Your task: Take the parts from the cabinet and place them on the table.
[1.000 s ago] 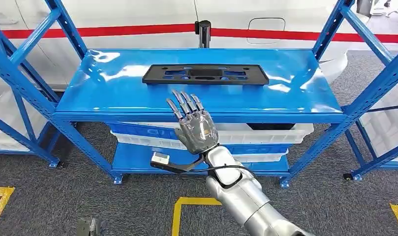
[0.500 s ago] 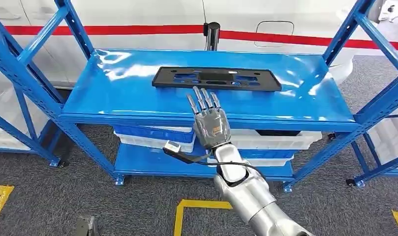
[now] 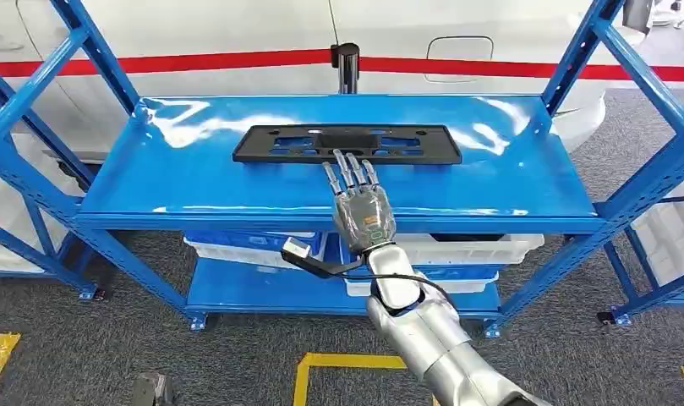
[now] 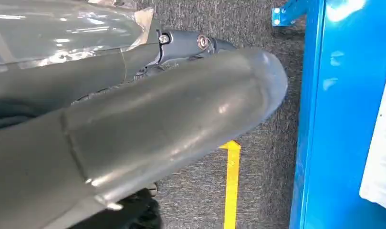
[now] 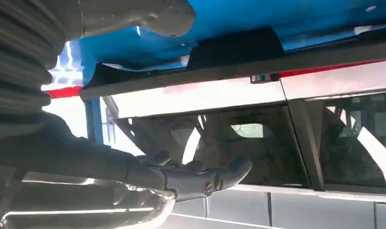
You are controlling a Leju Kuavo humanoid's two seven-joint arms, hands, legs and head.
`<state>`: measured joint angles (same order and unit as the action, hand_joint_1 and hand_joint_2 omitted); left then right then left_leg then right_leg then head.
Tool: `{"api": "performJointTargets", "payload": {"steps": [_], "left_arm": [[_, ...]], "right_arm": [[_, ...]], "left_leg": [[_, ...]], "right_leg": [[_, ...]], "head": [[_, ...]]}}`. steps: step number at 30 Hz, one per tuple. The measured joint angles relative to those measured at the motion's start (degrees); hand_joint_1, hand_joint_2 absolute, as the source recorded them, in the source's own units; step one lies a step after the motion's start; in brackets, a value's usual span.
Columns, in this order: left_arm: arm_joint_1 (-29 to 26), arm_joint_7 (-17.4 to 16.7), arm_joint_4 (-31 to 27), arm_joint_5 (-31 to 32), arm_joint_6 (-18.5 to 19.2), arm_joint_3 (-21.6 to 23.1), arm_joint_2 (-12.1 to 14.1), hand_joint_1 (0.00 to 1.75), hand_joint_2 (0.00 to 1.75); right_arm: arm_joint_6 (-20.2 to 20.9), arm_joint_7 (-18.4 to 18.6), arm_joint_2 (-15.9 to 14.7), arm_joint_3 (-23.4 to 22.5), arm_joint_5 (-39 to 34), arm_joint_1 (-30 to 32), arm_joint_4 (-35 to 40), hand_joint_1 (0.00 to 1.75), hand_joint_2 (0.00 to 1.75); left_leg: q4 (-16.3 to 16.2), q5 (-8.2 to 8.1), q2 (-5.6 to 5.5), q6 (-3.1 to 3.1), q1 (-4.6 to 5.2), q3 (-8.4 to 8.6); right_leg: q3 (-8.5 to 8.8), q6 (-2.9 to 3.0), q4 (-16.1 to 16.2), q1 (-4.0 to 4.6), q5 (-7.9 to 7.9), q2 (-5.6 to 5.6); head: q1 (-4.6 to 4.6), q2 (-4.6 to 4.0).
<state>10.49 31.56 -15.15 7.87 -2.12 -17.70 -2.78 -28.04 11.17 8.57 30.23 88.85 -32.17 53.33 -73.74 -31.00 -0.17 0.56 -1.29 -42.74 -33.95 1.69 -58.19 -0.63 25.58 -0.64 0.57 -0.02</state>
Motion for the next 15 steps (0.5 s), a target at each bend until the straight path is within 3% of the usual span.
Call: {"api": "performJointTargets", "payload": {"steps": [2,3,4,7,9,10,12,13,14,15], "left_arm": [[0.06,0.00,0.00,0.00,-0.02,0.00,0.07,0.00,0.00],[0.07,-0.02,0.00,0.00,-0.02,0.00,0.11,0.00,0.00],[0.22,-0.02,0.00,0.00,-0.02,0.00,0.22,0.00,0.00],[0.31,0.00,-0.02,0.02,-0.02,0.00,0.26,0.00,0.00],[0.26,-0.02,-0.07,0.02,-0.02,0.00,0.22,0.00,0.00],[0.32,-0.02,-0.07,0.02,-0.02,0.00,0.20,0.00,0.00],[0.41,-0.07,-0.07,0.11,-0.02,0.00,0.17,0.00,0.00],[0.40,-0.09,-0.07,0.11,-0.02,0.00,0.20,0.00,0.00],[0.34,-0.20,-0.07,0.15,-0.02,-0.02,0.20,0.00,0.00],[0.25,-0.20,-0.07,0.28,-0.02,-0.02,0.17,0.00,0.00]], "right_arm": [[-0.02,-0.02,0.11,0.00,-0.02,-0.13,-0.29,0.00,1.75],[-0.02,-0.02,0.33,0.00,-0.07,-0.20,-0.42,0.00,1.75],[-0.07,-0.02,0.44,0.00,-0.09,-0.36,-0.57,0.00,1.75],[-0.22,-0.02,0.48,0.00,-0.11,-0.42,-0.92,0.00,1.75],[-0.35,-0.02,0.57,-0.07,-0.11,-0.47,-0.99,0.00,1.75],[-0.57,-0.02,0.63,-0.09,-0.11,-0.62,-1.03,0.00,1.75],[-0.63,0.07,0.57,-0.15,-0.09,-0.63,-1.45,0.00,1.75],[-0.66,0.15,0.46,-0.15,0.02,-0.39,-1.66,0.00,1.75],[-0.66,0.22,0.37,-0.17,0.09,-0.18,-1.86,0.00,1.75],[-0.65,0.26,0.31,-0.28,0.17,-0.08,-2.06,0.00,1.75]], "left_leg": [[9.57,5.95,0.00,-0.81,0.16,3.93],[14.02,7.96,0.02,-1.37,0.33,5.97],[15.34,7.10,0.08,-1.52,0.82,6.68],[15.41,6.78,-0.03,-2.13,1.29,6.66],[16.78,7.38,0.06,-2.73,0.71,7.95],[17.00,7.25,0.04,-2.98,0.74,8.25],[16.99,6.88,0.05,-3.41,0.81,8.57],[16.96,6.69,0.01,-3.45,0.81,8.64],[16.95,6.50,-0.05,-3.42,0.81,8.79],[16.92,6.27,-0.15,-3.29,0.79,9.01]], "right_leg": [[0.92,-0.11,0.01,0.12,0.51,-0.11],[1.21,-0.24,0.10,0.15,0.75,-0.12],[1.27,-0.65,-0.04,0.80,1.09,-0.17],[1.40,-1.45,0.33,0.30,1.46,-0.13],[0.97,-1.87,-0.58,0.51,1.87,0.17],[-0.01,-1.84,-2.73,0.51,2.79,0.21],[-5.39,-1.57,-12.00,0.38,5.99,0.20],[-7.84,-1.72,-15.79,0.34,6.86,0.20],[-9.30,-2.11,-17.39,0.22,6.70,0.20],[-9.23,-2.69,-16.20,0.00,5.57,0.21]], "head": [[-0.04,0.00],[-0.07,0.00],[-0.09,0.00],[-0.09,0.00],[-0.15,0.00],[-0.22,0.00],[-0.24,0.00],[-0.31,0.00],[-0.33,0.00],[-0.28,0.00]]}}
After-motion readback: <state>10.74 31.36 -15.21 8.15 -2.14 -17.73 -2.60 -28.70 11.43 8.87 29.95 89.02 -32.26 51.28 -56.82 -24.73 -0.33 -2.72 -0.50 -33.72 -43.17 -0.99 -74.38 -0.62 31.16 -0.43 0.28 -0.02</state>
